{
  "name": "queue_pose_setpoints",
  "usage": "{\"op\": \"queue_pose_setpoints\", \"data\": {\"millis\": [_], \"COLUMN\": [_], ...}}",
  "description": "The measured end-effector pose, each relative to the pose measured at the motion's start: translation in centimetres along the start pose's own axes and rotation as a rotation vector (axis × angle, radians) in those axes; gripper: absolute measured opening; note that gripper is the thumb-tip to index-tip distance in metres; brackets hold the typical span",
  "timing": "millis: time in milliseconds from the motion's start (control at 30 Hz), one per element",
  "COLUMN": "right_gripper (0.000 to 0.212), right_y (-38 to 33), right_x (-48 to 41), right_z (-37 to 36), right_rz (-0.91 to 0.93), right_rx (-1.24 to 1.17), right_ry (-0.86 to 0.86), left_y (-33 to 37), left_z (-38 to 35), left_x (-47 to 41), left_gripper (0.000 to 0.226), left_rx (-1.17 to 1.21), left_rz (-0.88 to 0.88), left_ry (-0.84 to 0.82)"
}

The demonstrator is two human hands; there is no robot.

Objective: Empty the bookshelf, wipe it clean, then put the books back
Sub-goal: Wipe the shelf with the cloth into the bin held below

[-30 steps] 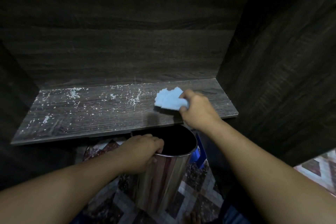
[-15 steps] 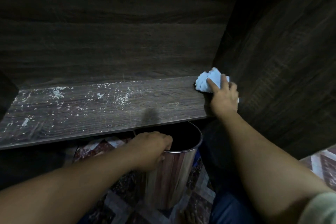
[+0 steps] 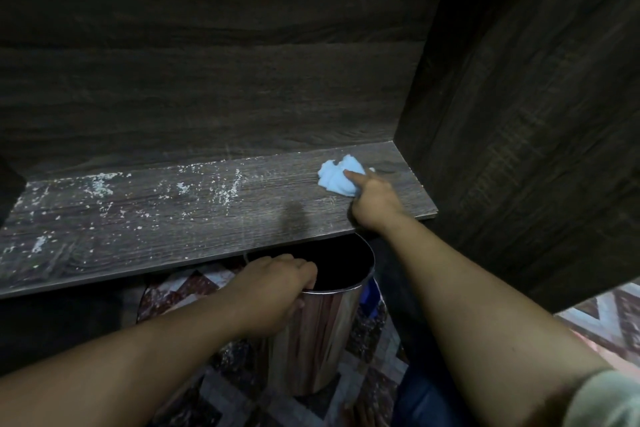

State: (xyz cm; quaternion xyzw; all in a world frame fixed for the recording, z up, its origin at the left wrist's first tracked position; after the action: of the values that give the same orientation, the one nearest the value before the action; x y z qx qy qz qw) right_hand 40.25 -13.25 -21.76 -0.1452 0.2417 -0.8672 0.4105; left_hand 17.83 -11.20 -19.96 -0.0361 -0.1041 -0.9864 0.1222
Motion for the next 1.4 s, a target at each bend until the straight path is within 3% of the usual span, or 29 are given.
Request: {"op": "queue_pose_setpoints", "data": {"millis": [200,267,400,600,967,1033,1100,1200,1267,1400], "right_gripper": [0.054,0.053,0.059,0.064,0.061,0.059,0.055,0.054,0.059,0.066], "right_y": [-2.0,-1.4,1.7,4.6,-4.5,-5.0,-4.6,-2.6,-0.8,0.2], "right_x": [0.2,-0.4,-0.9,-2.0,-0.3,-0.6,-1.0,-2.1,-3.0,-4.8], "right_z": [-0.3,0.9,4.0,3.9,-0.9,-0.7,0.5,2.4,2.8,1.9], "right_rz": [0.088,0.066,-0.020,-0.097,0.085,0.053,0.030,-0.002,-0.054,-0.166], "right_rx": [-0.206,-0.218,0.016,0.025,-0.170,-0.297,-0.366,-0.247,-0.171,0.143], "right_ry": [-0.005,0.093,0.372,0.149,-0.148,-0.131,-0.002,0.276,0.356,0.108], "left_y": [0.0,-0.1,-0.3,-0.5,-1.0,-1.0,-1.4,-2.3,-2.8,-3.6], "left_z": [-0.3,-0.4,-0.2,-0.1,0.1,0.1,0.1,-0.3,-0.5,-0.8], "left_x": [0.0,0.0,0.0,0.3,0.9,0.9,0.9,1.2,1.5,2.3], "left_gripper": [0.018,0.019,0.018,0.016,0.016,0.017,0.016,0.017,0.017,0.015], "left_rx": [-0.021,-0.013,0.015,0.024,0.023,0.024,0.037,0.058,0.063,0.103], "left_rz": [0.008,0.011,0.009,0.014,0.043,0.048,0.062,0.086,0.096,0.102], "left_ry": [-0.008,-0.014,-0.014,-0.011,-0.013,-0.014,-0.019,-0.018,-0.014,-0.023]}}
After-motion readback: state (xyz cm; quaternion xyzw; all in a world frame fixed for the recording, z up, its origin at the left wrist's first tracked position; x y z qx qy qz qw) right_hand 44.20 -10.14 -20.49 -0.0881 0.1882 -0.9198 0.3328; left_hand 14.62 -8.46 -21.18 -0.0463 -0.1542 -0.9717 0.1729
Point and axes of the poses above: each hand's wrist, its own x-axis away from the middle knuckle, its own z-axis out of the back of the hand, y = z × x, the point moved 4 cm from there along -x, towards the middle knuckle, and after that the axes turned 6 degrees about z, right-handed, at the moved point
